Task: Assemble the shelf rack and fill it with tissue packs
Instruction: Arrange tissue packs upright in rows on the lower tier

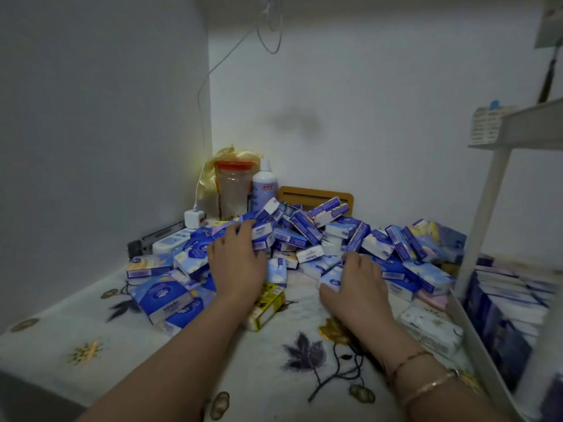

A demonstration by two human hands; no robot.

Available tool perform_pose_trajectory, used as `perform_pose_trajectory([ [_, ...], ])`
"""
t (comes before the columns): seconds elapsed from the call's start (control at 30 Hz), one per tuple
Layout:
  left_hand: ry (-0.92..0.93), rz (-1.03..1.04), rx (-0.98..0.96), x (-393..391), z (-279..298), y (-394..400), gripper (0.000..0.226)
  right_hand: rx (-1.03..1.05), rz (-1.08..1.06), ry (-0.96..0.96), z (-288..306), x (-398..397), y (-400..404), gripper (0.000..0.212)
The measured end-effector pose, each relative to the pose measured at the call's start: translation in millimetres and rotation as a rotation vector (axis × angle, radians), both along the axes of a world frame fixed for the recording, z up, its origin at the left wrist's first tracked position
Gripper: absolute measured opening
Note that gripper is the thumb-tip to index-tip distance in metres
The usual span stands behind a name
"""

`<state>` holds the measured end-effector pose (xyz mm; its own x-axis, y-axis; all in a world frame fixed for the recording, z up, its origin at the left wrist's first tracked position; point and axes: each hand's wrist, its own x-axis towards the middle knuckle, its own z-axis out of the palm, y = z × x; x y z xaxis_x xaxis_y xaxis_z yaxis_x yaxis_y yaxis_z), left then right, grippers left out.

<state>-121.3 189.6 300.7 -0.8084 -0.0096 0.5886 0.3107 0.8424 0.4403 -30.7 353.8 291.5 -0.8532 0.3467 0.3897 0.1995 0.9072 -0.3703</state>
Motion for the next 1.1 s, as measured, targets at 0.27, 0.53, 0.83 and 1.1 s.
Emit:
perform_pose_trajectory([
  [0.27,0.132,-0.352,0.382,46.7,10.2,9.9,0.042,0.143,0.003,-0.145,1.7,1.8,3.0,0.07],
  [0.53,-0.129,-0.633,0.616,59.2,7.2,23.5,0.047,0.017,0.055,-0.005,10.2,8.8,6.3,0.046],
  [0.83,-0.251,-0.617,0.72,62.3,11.9,24.6,0.029,-0.539,0.08,0.446,24.3,12.8,19.7,0.028],
  [1.1,-0.261,-0.601,0.595,65.1,10.2,30.1,0.025,-0.917,0.276,0.483,37.8,14.7,6.5,0.033],
])
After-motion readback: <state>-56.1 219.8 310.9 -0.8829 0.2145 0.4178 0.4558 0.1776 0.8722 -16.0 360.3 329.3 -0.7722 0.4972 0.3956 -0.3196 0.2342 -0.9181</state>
